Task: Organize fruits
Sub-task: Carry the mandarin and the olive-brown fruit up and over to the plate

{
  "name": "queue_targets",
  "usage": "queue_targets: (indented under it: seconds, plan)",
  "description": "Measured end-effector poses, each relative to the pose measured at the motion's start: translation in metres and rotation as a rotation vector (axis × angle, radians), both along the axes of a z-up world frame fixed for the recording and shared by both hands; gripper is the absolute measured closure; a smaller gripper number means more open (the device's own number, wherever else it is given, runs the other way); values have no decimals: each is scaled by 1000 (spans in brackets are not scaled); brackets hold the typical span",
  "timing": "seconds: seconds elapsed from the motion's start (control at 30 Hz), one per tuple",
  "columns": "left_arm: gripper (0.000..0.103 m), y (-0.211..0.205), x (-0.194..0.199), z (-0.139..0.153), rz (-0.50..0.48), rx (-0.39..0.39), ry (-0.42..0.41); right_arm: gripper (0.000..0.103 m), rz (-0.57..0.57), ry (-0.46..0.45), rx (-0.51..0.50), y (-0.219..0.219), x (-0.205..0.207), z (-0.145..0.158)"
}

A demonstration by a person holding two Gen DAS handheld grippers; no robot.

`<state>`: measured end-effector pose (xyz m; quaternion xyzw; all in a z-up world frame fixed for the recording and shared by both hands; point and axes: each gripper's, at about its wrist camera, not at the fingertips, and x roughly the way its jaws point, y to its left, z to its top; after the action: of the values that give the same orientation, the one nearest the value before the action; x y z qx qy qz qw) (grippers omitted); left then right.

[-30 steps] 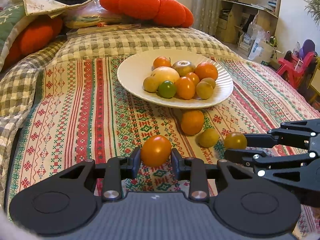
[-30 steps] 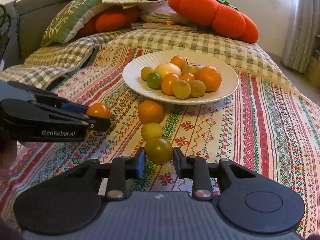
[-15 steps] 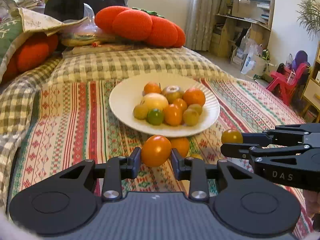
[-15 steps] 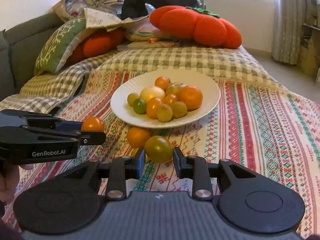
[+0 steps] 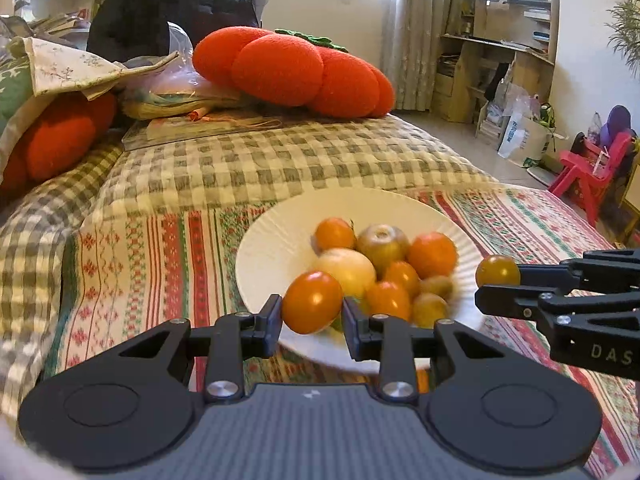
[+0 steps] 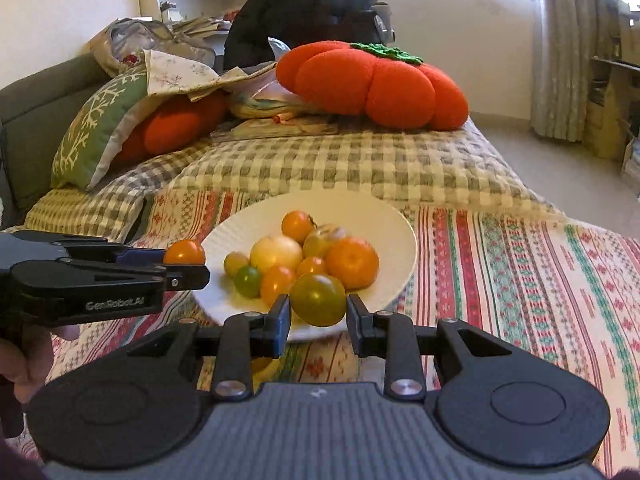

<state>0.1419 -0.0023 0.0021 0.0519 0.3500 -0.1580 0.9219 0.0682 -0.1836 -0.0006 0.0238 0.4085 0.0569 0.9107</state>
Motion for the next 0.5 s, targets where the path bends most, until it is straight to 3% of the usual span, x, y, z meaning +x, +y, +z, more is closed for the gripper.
queue_targets:
  seconds: [0.5]
  plan:
    - [84,4,57,-14,-88,-14,54,76,110,11,-26,16,56,-19]
